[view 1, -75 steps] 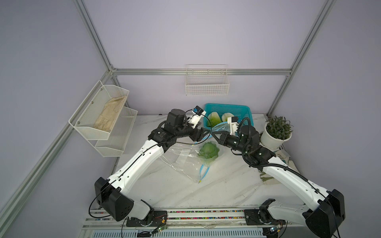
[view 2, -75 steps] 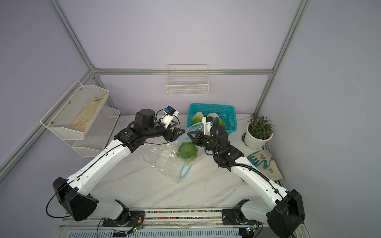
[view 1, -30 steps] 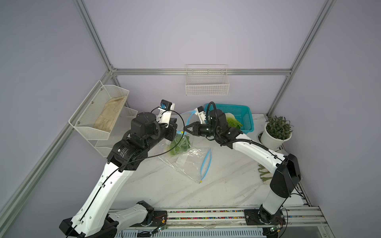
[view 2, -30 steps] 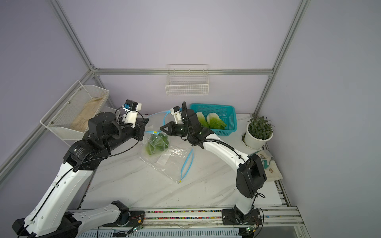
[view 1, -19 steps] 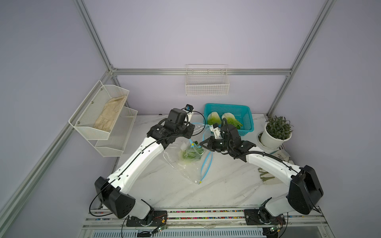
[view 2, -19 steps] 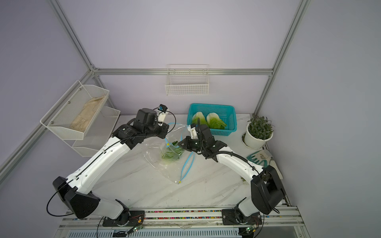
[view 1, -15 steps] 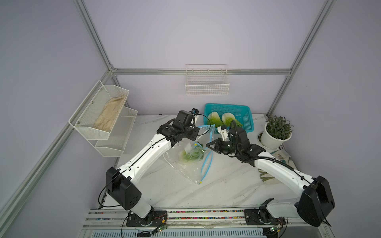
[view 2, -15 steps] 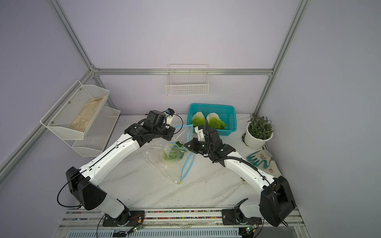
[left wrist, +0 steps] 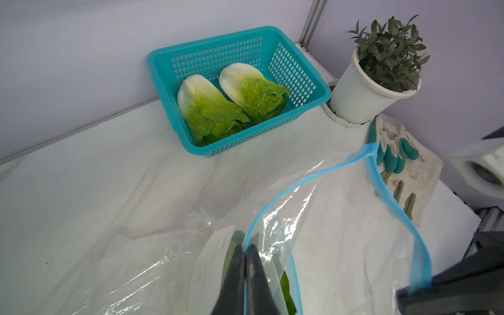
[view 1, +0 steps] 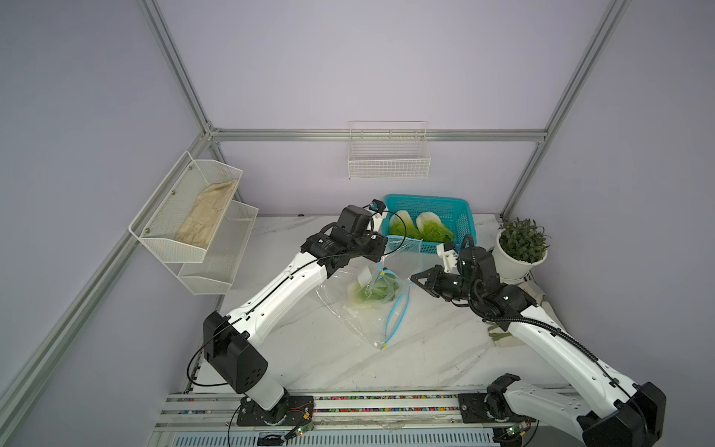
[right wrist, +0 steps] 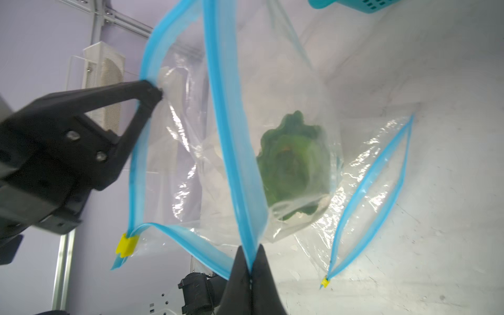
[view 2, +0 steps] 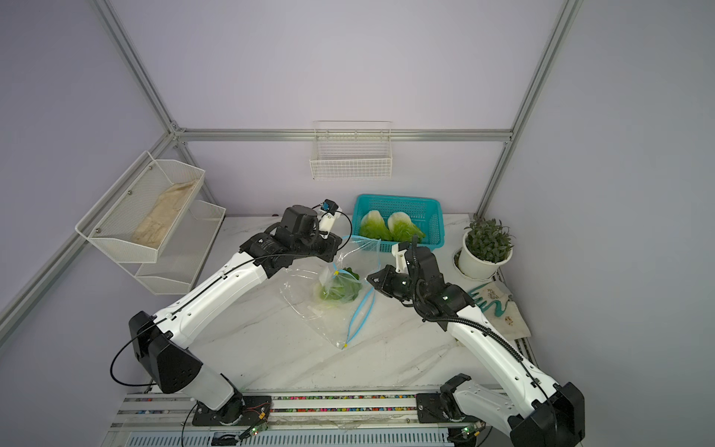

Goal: Open the zip-top bag and take out the chinese cabbages
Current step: Open the zipper food storage bag, then pick up the Chinese cabbage from the zipper food storage bag.

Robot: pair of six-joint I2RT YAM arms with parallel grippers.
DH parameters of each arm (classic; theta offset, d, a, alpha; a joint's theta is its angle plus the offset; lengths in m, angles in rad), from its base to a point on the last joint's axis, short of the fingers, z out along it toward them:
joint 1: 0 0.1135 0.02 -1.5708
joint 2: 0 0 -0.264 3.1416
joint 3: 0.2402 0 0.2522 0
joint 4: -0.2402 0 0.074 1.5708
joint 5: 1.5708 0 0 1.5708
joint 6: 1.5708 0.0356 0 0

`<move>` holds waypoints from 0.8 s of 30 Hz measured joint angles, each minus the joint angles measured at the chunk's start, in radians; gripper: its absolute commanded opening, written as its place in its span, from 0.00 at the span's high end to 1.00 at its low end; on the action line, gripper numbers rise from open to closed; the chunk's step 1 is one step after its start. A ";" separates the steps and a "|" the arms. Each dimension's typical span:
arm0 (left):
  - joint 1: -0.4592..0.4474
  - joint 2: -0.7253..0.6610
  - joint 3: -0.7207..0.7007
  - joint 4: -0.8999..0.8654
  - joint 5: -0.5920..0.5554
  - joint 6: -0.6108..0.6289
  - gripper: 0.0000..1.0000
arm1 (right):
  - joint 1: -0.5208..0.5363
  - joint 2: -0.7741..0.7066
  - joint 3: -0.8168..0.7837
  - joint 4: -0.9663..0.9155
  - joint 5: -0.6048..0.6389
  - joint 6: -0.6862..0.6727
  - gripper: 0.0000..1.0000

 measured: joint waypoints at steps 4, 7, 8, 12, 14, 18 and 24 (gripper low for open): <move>-0.019 0.011 0.016 0.007 0.025 -0.019 1.00 | 0.000 -0.014 0.026 -0.092 0.057 -0.019 0.70; -0.029 0.021 0.031 0.018 0.039 -0.032 1.00 | 0.000 -0.035 0.089 -0.119 0.105 -0.037 0.65; -0.032 0.024 0.036 0.022 0.043 -0.034 1.00 | 0.000 -0.041 0.120 -0.117 0.121 -0.040 0.65; -0.043 0.039 0.048 0.037 0.059 -0.040 1.00 | 0.000 -0.037 0.198 -0.036 0.142 -0.037 0.70; -0.045 0.043 0.049 0.037 0.064 -0.050 1.00 | 0.000 -0.012 0.219 0.018 0.137 -0.030 0.76; -0.051 0.043 0.049 0.040 0.072 -0.061 0.99 | 0.000 0.088 0.230 0.098 0.113 -0.013 0.76; -0.054 0.042 0.048 0.050 0.085 -0.080 0.97 | 0.030 0.177 0.122 0.188 0.104 0.049 0.77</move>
